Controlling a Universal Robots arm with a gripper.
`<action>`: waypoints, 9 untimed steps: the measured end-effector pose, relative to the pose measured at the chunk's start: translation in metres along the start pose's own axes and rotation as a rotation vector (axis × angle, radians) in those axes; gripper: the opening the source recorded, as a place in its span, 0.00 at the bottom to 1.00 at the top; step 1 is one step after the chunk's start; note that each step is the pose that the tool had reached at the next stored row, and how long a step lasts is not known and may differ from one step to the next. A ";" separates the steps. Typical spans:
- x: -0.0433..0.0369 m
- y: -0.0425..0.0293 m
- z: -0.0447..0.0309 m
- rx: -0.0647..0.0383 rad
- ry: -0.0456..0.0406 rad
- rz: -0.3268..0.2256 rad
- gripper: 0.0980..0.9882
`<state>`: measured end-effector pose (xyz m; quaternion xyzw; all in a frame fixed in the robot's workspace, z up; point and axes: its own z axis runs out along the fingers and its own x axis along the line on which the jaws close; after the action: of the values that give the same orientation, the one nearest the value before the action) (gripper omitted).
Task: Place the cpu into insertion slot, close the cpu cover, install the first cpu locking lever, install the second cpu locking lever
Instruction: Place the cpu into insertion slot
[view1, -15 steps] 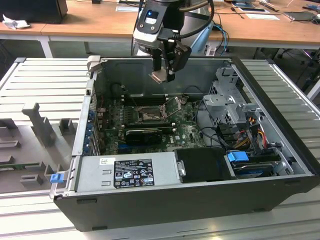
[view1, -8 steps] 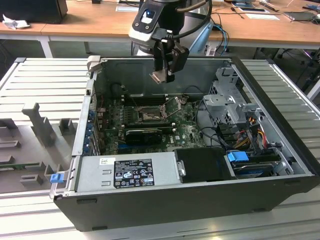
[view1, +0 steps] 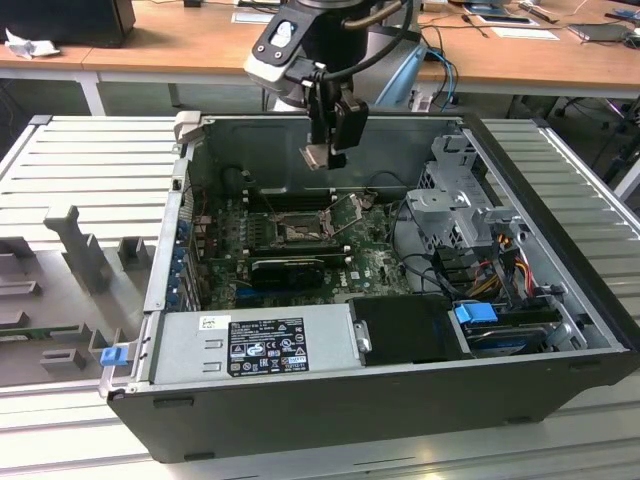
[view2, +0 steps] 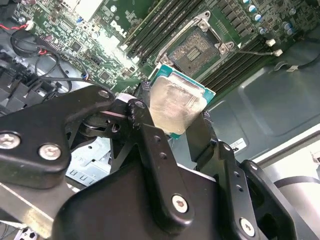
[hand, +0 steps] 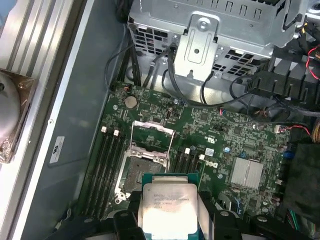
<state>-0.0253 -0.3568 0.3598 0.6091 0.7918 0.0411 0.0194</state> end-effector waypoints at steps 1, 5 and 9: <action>0.0000 -0.0001 0.0010 0.000 -0.0004 0.002 0.48; -0.0001 -0.0005 0.0040 -0.001 -0.0049 0.053 0.48; -0.0001 -0.0007 0.0065 -0.002 -0.0121 0.134 0.48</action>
<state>-0.0254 -0.3568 0.3532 0.6608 0.7492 0.0395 0.0221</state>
